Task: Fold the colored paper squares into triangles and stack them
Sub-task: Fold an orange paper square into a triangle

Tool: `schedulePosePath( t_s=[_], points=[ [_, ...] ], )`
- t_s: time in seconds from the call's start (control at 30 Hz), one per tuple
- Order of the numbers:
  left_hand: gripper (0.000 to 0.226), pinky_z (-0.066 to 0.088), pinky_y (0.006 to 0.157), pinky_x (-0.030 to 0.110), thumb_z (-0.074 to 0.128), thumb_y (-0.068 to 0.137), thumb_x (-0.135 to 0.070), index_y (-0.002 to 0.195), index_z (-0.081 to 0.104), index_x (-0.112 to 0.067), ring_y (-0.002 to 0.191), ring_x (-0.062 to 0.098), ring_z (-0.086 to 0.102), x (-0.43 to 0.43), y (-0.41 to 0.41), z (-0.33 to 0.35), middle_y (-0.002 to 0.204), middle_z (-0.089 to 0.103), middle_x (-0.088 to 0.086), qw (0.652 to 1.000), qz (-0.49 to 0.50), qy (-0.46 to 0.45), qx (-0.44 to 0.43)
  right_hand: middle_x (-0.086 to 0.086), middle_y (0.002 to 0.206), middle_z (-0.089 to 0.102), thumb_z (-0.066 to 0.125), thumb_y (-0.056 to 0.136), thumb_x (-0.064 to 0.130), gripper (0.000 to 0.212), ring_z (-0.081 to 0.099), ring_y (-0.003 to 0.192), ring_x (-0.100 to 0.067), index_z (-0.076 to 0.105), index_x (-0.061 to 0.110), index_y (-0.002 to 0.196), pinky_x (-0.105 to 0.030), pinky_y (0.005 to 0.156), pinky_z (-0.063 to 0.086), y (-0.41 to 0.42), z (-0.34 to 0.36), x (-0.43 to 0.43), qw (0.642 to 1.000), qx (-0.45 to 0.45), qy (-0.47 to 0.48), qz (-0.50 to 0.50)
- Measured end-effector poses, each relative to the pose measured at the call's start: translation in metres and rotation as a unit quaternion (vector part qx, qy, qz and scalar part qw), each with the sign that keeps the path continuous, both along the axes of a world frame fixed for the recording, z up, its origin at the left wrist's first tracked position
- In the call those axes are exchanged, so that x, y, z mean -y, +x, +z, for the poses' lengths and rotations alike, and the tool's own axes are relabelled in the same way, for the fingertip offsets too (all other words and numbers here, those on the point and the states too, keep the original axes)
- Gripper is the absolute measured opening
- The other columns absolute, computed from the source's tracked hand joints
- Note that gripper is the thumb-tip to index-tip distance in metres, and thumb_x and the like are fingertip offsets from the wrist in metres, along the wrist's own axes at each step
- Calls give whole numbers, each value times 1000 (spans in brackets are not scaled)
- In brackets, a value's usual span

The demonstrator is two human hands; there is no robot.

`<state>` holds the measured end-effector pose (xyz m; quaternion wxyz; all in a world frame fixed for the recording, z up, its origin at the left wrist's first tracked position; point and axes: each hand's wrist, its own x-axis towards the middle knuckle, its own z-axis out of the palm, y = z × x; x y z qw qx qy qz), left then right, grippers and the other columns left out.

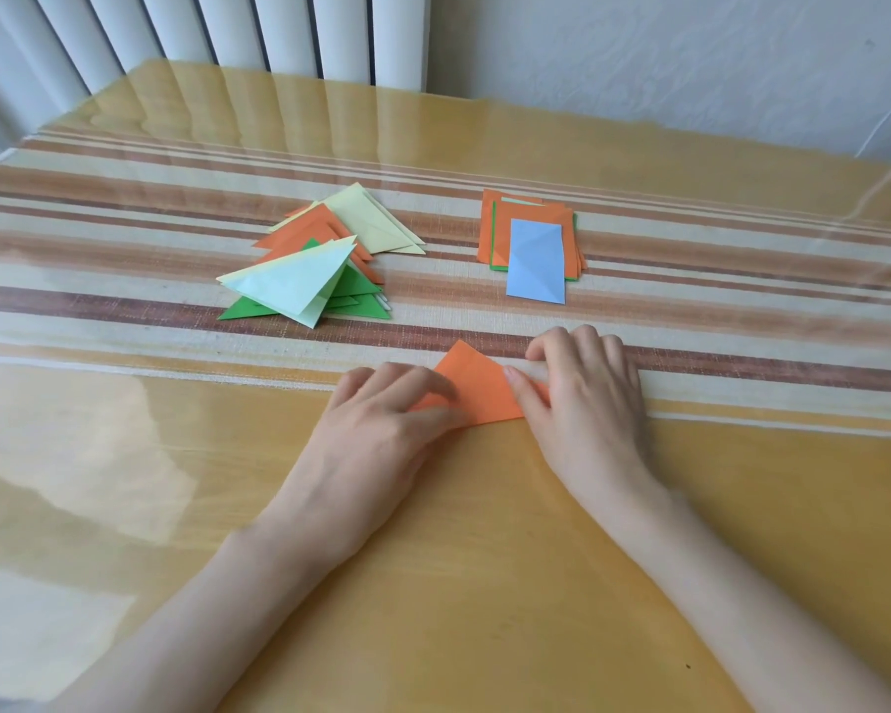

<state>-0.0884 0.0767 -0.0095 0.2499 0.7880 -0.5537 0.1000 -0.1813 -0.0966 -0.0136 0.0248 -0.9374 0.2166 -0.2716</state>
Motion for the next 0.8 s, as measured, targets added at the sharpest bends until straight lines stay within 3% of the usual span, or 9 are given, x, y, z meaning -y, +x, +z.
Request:
schedulePosePath(
  t_s=[0.07,0.17,0.27,0.33,0.57,0.8],
  points=[
    [36,35,83,35,42,85,-14,101,74,-22,88,20,59,-1,-3,0,103,67,-4,1000,-3,4,31,-8,89,56,59,86,17,9,50,82,-31,59,11,93,-40,70,39,-2,3,0,1000,3,-31,-1],
    [41,40,90,39,40,82,-11,103,74,-19,90,20,63,-4,-10,2,105,68,-3,998,10,38,54,-10,102,60,48,72,-13,44,51,90,-30,65,9,106,-38,76,39,-11,9,-2,997,14,-41,63],
    [45,46,95,43,37,81,-19,110,72,-17,100,18,63,-8,-18,6,111,68,-3,996,9,75,41,-9,111,63,33,68,-7,58,51,101,-25,67,8,113,-34,86,38,-29,11,-10,982,-18,-40,183],
    [49,45,97,45,37,80,-23,114,70,-15,105,17,62,-10,-21,9,116,67,-3,995,12,93,26,-8,113,64,30,69,-3,62,49,106,-22,68,9,117,-31,90,36,-37,11,-16,976,-64,-39,204],
    [48,45,98,47,37,82,-27,115,69,-15,107,17,62,-12,-25,15,117,66,-3,991,24,132,18,-10,107,68,28,66,1,66,63,97,-30,72,16,113,-38,88,35,-43,15,-11,978,-93,-86,166],
    [48,46,98,45,36,84,-28,119,66,-14,112,18,60,-14,-27,13,122,64,-3,989,30,145,4,-11,108,65,29,61,-4,69,46,103,-29,73,17,111,-42,91,31,-69,12,16,990,-92,-89,61]
  ],
)
